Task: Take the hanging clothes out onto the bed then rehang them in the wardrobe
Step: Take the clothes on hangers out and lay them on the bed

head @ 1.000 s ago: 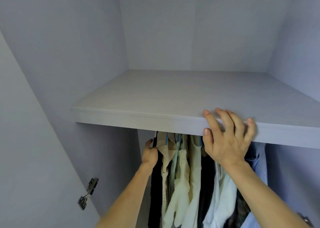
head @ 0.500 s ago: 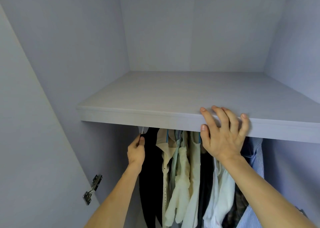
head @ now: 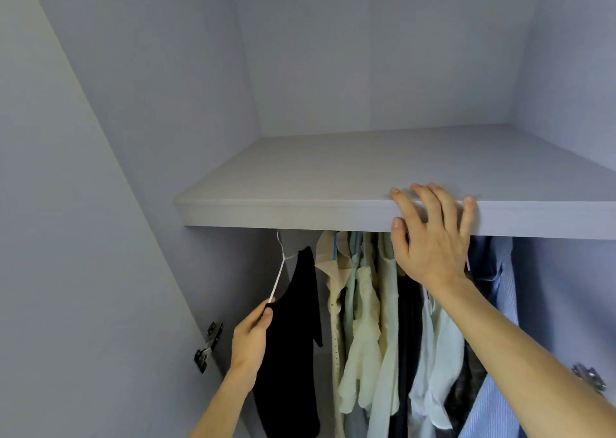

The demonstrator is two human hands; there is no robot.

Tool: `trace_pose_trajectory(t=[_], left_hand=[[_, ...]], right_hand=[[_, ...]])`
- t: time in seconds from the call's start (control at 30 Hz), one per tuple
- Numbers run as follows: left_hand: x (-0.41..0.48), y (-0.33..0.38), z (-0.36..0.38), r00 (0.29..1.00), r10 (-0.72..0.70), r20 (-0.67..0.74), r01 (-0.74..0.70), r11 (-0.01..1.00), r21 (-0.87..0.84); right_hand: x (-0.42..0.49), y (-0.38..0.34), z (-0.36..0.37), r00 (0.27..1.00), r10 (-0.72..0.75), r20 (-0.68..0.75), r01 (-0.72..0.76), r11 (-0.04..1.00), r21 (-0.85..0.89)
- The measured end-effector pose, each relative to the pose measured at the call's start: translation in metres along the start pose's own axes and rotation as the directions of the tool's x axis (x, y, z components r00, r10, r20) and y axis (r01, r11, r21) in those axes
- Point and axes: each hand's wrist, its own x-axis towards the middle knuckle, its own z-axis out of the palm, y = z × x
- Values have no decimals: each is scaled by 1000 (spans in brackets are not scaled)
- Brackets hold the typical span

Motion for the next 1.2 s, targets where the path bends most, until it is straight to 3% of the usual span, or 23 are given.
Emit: trace_pose_trajectory(t=[0.17,0.23,0.3,0.37,0.47,0.57,0.73,0.9,1.07,1.2], left_hand=[[-57,-9,-36,997,-47,-56,48,999,17],[-85,-10,-44,994,-55,-92,57,998,23],[-117,-8,-52,993,-43,-106,49,997,53],[-150,-10,-62,992,-48,-115,60,993,104],[-199,-19,-80,987,-102,-123,123,977,175],[-263,-32,-89,978,-147,-148,176,962,210],[-382,-58,-106,934,-216,-283,264,954,142],[-516,-100,-116,811,-303,-500,326,944,-44],[-638,-124,-104,647,-398,-650,396,904,-159],[-712,-141,-92,508,-398,-764,428,886,-177]], right_hand=[[-13,-18,-9,994,74,77,-84,987,137],[-33,-32,-12,995,6,104,-36,959,280],[-64,-52,-16,972,-72,224,-36,895,444],[-102,-77,-24,900,-135,415,-137,815,563],[-154,-111,-40,698,-259,668,-373,664,647],[-194,-143,-65,543,-439,716,-497,520,695],[-235,-209,-134,448,-740,502,-425,317,848],[-280,-263,-222,323,-907,271,-303,172,937],[-345,-289,-316,132,-990,-39,-241,-70,968],[-393,-298,-401,-17,-959,-284,-203,-275,940]])
